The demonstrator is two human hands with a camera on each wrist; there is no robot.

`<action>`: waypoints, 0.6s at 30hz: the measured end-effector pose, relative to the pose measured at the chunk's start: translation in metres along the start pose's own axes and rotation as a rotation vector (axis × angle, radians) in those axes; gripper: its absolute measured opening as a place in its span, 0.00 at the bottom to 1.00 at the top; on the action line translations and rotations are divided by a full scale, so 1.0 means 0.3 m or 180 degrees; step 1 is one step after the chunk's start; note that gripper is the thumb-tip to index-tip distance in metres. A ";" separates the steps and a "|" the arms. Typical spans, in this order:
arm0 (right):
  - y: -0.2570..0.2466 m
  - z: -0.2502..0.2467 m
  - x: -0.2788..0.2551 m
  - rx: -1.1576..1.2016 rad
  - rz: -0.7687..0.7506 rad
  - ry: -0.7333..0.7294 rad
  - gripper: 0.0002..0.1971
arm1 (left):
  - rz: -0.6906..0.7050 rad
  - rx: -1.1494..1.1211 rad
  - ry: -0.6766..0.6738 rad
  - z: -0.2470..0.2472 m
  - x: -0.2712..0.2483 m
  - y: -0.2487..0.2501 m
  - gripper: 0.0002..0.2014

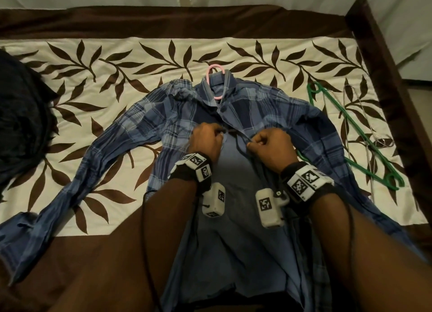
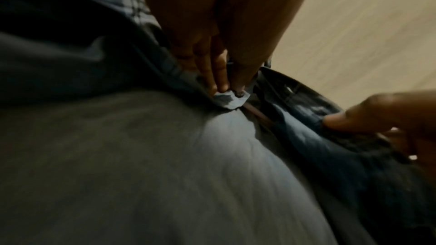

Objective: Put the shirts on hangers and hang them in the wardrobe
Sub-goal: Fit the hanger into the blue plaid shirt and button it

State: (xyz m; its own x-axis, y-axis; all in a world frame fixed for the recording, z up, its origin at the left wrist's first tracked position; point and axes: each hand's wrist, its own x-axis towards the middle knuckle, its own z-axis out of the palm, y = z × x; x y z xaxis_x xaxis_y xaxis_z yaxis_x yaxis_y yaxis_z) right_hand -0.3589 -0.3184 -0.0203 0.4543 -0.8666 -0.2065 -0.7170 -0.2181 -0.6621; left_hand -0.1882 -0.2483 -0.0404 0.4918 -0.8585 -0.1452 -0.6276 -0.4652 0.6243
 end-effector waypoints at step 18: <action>-0.059 0.068 0.090 0.0369 -0.0401 0.0396 0.06 | -0.0091 -0.0827 -0.0169 -0.040 0.027 -0.029 0.06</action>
State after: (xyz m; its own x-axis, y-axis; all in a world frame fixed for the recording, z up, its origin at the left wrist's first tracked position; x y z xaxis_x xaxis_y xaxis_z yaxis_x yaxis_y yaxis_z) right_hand -0.3232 -0.3287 -0.0288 0.4625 -0.8861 -0.0310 -0.5899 -0.2814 -0.7569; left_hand -0.1716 -0.2486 -0.0377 0.4705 -0.8591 -0.2016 -0.4345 -0.4244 0.7945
